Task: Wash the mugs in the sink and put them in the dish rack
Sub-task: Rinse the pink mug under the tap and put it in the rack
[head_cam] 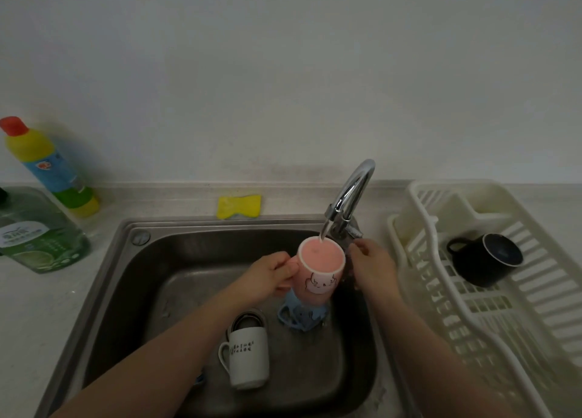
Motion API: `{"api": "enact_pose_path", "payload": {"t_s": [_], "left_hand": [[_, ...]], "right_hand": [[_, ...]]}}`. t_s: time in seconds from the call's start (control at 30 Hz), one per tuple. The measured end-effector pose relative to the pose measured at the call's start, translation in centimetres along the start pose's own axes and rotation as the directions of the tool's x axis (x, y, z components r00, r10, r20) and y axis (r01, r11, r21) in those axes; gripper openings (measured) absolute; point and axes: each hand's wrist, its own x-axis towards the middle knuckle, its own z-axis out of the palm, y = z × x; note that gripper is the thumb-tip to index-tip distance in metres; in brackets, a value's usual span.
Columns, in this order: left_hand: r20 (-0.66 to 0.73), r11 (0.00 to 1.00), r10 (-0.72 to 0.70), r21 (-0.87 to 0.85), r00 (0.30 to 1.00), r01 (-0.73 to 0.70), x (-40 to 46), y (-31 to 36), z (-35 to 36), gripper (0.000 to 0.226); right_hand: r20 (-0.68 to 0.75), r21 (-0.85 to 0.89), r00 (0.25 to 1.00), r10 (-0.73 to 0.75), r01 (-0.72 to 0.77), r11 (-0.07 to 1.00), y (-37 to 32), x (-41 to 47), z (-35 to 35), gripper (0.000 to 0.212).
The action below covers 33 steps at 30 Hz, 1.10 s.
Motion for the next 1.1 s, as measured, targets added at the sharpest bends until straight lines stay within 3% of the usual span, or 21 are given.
{"api": "enact_pose_path", "payload": {"t_s": [0.07, 0.27, 0.37, 0.73, 0.83, 0.87, 0.93, 1.0, 1.03, 1.1], "left_hand": [[0.012, 0.999, -0.03, -0.012, 0.999, 0.03, -0.1, 0.0, 0.1, 0.026], [-0.039, 0.985, -0.103, 0.133, 0.994, 0.108, -0.1, -0.2, -0.5, 0.026], [-0.053, 0.975, -0.146, 0.162, 0.988, 0.153, 0.1, -0.2, -0.8, 0.027], [-0.055, 0.957, -0.162, 0.236, 0.985, 0.171, 0.5, 0.4, -1.5, 0.032], [-0.029, 0.96, -0.161, 0.23, 0.987, 0.163, 0.6, 0.6, -1.7, 0.03], [-0.02, 0.959, -0.167, 0.228, 0.986, 0.167, 0.6, 0.6, -1.7, 0.031], [0.01, 0.961, -0.176, 0.218, 0.984, 0.17, 0.6, 0.8, -1.7, 0.032], [0.049, 0.966, -0.178, 0.2, 0.983, 0.165, 0.6, 1.3, -1.6, 0.033], [0.069, 0.969, -0.175, 0.189, 0.982, 0.16, 0.6, 1.8, -1.7, 0.033], [0.107, 0.975, -0.17, 0.164, 0.98, 0.151, 0.5, 2.6, -1.9, 0.033]], "right_hand": [[-0.098, -0.126, 0.992, -0.083, 0.071, 0.99, 0.5, 1.3, -0.1, 0.027], [-0.035, -0.47, 0.984, -0.172, 0.136, 0.872, 1.5, 6.7, 1.1, 0.027], [-0.051, -0.556, 0.977, -0.209, 0.146, 0.819, 1.8, 8.4, 1.5, 0.027], [-0.137, -0.34, 0.981, -0.137, 0.083, 0.937, 2.5, 12.1, 0.7, 0.021], [-0.239, -0.154, 0.953, -0.184, 0.15, 0.977, 1.8, 7.7, 0.5, 0.037], [-0.183, -0.049, 0.957, -0.223, 0.217, 0.975, 1.7, 6.0, 0.5, 0.035], [0.125, 0.156, 0.964, -0.236, 0.216, 0.964, 1.3, 2.4, 0.3, 0.036], [0.455, 0.252, 0.864, -0.214, 0.105, 0.962, 0.8, -0.4, 0.0, 0.048], [0.512, 0.281, 0.831, -0.216, 0.076, 0.957, 0.8, -1.0, 0.0, 0.057], [0.478, 0.32, 0.846, -0.238, 0.085, 0.944, 0.6, -1.8, -0.2, 0.061]]}}
